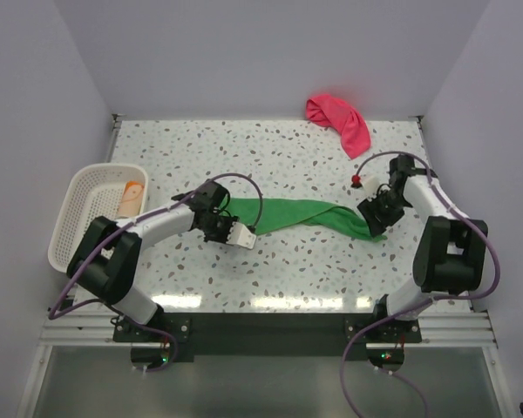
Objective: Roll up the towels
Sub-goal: Flatten the towel
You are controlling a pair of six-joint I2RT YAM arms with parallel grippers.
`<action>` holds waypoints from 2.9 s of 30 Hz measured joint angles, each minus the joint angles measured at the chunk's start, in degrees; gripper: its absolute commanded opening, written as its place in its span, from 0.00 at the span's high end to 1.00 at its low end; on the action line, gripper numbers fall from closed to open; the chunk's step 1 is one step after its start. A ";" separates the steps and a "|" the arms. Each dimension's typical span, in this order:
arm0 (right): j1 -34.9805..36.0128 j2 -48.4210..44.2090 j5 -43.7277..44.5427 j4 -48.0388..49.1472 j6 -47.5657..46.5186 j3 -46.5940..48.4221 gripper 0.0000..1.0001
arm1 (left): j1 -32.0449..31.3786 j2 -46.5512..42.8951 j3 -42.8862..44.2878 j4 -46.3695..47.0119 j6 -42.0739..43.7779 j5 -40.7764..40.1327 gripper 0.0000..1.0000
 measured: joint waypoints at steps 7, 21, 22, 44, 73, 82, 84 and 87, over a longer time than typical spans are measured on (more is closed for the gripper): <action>-9.35 4.35 -4.48 -5.05 -1.49 9.64 0.53 | 1.09 0.09 -0.04 -0.39 -0.13 0.28 1.00; -10.60 11.61 -8.44 -3.69 4.74 3.28 0.59 | 1.99 -1.05 -1.92 -1.14 1.18 -0.55 1.00; -10.60 11.98 -8.46 -3.48 5.16 3.02 0.59 | 1.99 -1.05 -1.97 -1.14 1.18 -0.52 1.00; -3.23 5.38 -2.23 4.39 8.81 -6.36 0.96 | 1.99 -1.05 -2.05 -0.66 -1.38 -0.48 1.00; -4.39 -14.36 1.01 13.22 8.92 2.21 1.00 | 21.33 3.32 21.31 -3.78 -33.07 18.36 1.00; -5.20 -14.67 0.85 16.00 9.44 7.50 1.00 | 27.19 3.41 24.94 1.20 -44.00 21.90 1.00; -5.20 -13.62 -0.46 13.90 9.42 10.43 0.85 | 27.04 3.32 24.94 1.29 -44.44 22.21 1.00; -5.31 -9.16 -4.07 9.94 9.20 14.82 0.55 | 27.04 3.17 24.70 1.36 -44.44 22.27 1.00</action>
